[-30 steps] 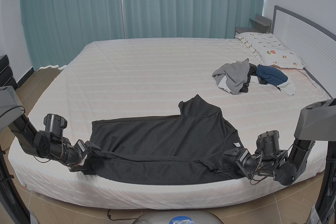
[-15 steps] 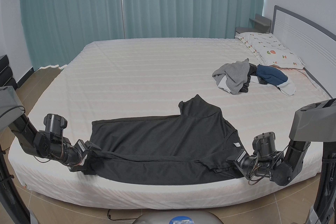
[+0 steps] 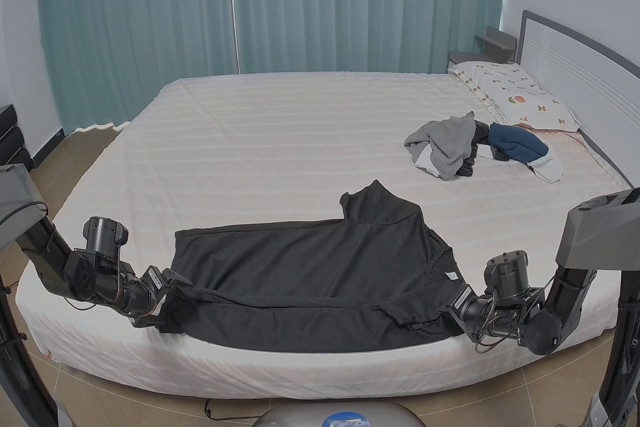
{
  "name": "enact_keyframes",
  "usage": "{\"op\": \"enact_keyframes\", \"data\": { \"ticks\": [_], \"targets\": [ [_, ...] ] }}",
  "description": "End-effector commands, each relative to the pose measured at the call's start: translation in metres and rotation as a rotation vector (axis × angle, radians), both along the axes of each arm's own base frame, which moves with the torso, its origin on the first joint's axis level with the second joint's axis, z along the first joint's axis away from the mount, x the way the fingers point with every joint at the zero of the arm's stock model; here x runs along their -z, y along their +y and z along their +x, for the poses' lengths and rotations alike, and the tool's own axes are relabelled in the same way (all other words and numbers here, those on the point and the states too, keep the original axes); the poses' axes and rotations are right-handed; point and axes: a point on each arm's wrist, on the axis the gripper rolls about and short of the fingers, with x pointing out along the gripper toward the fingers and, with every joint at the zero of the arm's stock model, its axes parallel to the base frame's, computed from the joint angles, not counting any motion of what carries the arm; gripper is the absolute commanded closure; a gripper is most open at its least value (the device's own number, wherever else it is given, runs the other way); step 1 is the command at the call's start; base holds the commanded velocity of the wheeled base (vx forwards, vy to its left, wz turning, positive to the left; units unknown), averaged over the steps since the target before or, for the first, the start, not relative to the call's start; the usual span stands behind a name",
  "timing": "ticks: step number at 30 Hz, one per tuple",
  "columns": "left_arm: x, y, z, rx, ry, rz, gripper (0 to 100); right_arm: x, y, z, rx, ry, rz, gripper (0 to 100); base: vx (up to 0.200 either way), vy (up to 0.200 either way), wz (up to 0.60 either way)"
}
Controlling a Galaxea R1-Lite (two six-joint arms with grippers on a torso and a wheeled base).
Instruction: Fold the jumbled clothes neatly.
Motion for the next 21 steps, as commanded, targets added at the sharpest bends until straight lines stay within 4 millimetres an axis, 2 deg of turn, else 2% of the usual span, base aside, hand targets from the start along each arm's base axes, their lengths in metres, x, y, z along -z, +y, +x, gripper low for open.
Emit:
{"op": "enact_keyframes", "data": {
  "ticks": [1,13,21],
  "targets": [
    [0.000,0.000,0.000,0.000,-0.001,0.000,0,-0.008,-0.002,-0.002,0.002,-0.020,0.011,100,0.000,0.000,0.00],
    [0.000,0.000,0.000,0.001,-0.001,0.000,0,-0.024,-0.005,-0.007,0.007,-0.054,0.036,100,0.000,0.000,0.00],
    [0.000,0.000,0.000,0.001,-0.001,0.000,0,-0.028,-0.010,-0.022,-0.003,-0.025,0.046,100,0.000,0.000,0.00]
  ]
}}
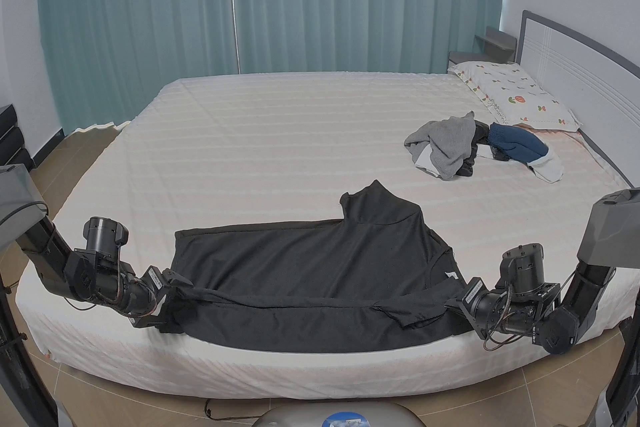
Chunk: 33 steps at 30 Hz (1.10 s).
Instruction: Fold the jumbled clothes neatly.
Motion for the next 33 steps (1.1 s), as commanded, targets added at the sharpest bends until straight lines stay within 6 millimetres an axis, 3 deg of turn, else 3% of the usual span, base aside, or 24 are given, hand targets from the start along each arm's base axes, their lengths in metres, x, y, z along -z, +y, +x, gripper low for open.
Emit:
{"op": "enact_keyframes", "data": {
  "ticks": [1,5,16,22,33],
  "targets": [
    [0.000,0.000,0.000,0.000,-0.001,0.000,0,-0.005,-0.003,-0.006,-0.003,-0.002,0.004,100,0.000,0.000,0.00],
    [0.000,0.000,0.000,0.000,0.000,0.000,0,-0.017,-0.003,-0.007,-0.011,-0.045,0.028,100,0.000,0.000,0.00],
    [0.000,0.000,0.000,-0.002,-0.001,0.000,0,-0.018,-0.004,-0.007,-0.019,-0.044,0.045,100,0.000,0.000,0.00],
    [0.000,0.000,0.000,0.000,-0.001,0.000,0,-0.033,-0.005,-0.009,-0.018,-0.088,0.062,100,0.000,0.000,0.00],
    [0.000,0.000,0.000,-0.002,0.000,0.000,0,-0.033,-0.007,-0.019,-0.024,-0.068,0.053,100,0.000,0.000,0.00]
  ]
}}
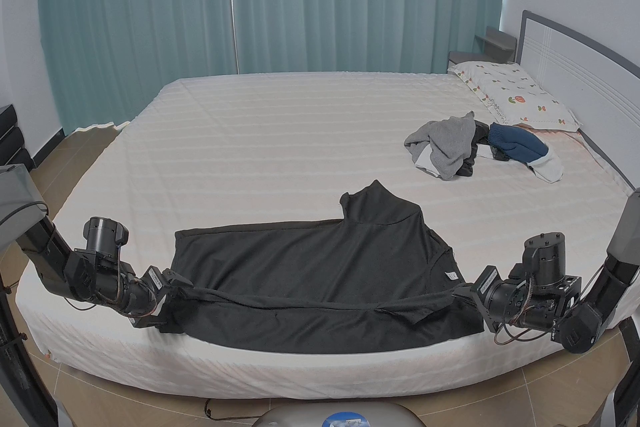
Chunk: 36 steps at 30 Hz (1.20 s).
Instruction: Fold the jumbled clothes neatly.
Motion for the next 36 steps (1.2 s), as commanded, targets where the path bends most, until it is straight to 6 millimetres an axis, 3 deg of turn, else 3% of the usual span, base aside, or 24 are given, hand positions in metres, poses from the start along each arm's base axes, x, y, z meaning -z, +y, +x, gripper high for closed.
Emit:
{"op": "enact_keyframes", "data": {
  "ticks": [1,10,18,19,24,30,36],
  "targets": [
    [0.000,0.001,0.000,-0.003,-0.001,0.000,0,-0.002,-0.002,-0.006,-0.002,0.010,-0.006,100,0.000,0.000,0.00],
    [0.000,0.000,0.000,-0.001,-0.001,0.000,0,-0.012,-0.007,-0.022,-0.087,0.076,-0.022,100,0.000,0.000,0.00],
    [0.000,0.001,0.000,-0.003,-0.001,0.000,0,0.015,-0.008,-0.026,-0.153,0.169,-0.128,100,0.000,0.000,0.00],
    [0.000,0.001,0.000,-0.003,0.000,0.000,0,0.019,-0.008,-0.026,-0.162,0.177,-0.140,0,0.000,0.000,0.00],
    [0.000,0.000,0.000,-0.001,0.000,0.000,0,0.029,-0.008,-0.024,-0.168,0.211,-0.162,0,0.000,0.000,0.00],
    [0.000,0.001,0.000,-0.003,0.000,0.000,0,0.024,-0.009,-0.021,-0.167,0.181,-0.165,0,0.000,0.000,0.00],
    [0.000,0.001,0.000,-0.003,-0.001,0.000,0,0.014,-0.025,0.008,-0.083,0.085,-0.147,0,0.000,0.000,0.00]
  ]
}}
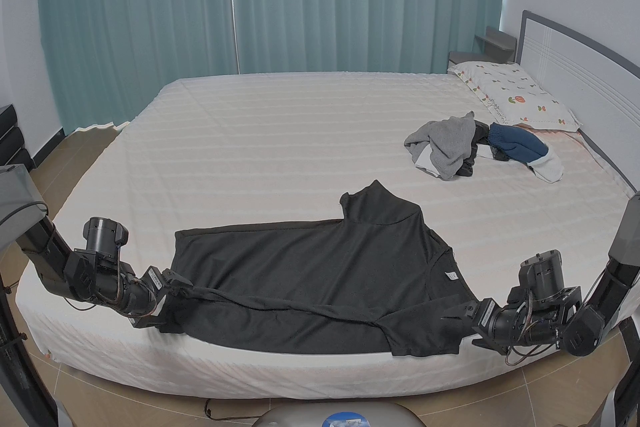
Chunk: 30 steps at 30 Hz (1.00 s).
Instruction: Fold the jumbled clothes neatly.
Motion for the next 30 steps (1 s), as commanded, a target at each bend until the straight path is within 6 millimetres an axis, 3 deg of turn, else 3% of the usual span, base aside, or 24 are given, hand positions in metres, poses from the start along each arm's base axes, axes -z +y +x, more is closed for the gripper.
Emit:
{"op": "enact_keyframes", "data": {
  "ticks": [1,4,15,25,30],
  "targets": [
    [0.000,0.000,0.000,-0.001,-0.003,0.000,0,-0.004,-0.009,0.019,0.045,-0.052,0.008,0,0.000,0.000,0.00],
    [0.000,0.000,0.000,-0.001,-0.001,0.000,0,-0.002,-0.016,0.039,0.048,-0.065,0.037,0,0.000,0.000,0.00],
    [0.000,0.000,0.000,-0.001,-0.001,0.000,0,0.034,-0.035,0.064,-0.148,-0.101,-0.005,0,0.000,0.000,0.00],
    [0.000,0.000,0.000,-0.001,-0.001,0.000,0,0.033,-0.030,0.073,-0.215,-0.134,0.055,0,0.000,0.000,0.00],
    [0.000,0.000,0.000,-0.001,-0.001,0.000,0,0.019,-0.029,0.069,-0.219,-0.176,0.055,0,0.000,0.000,0.00]
  ]
}}
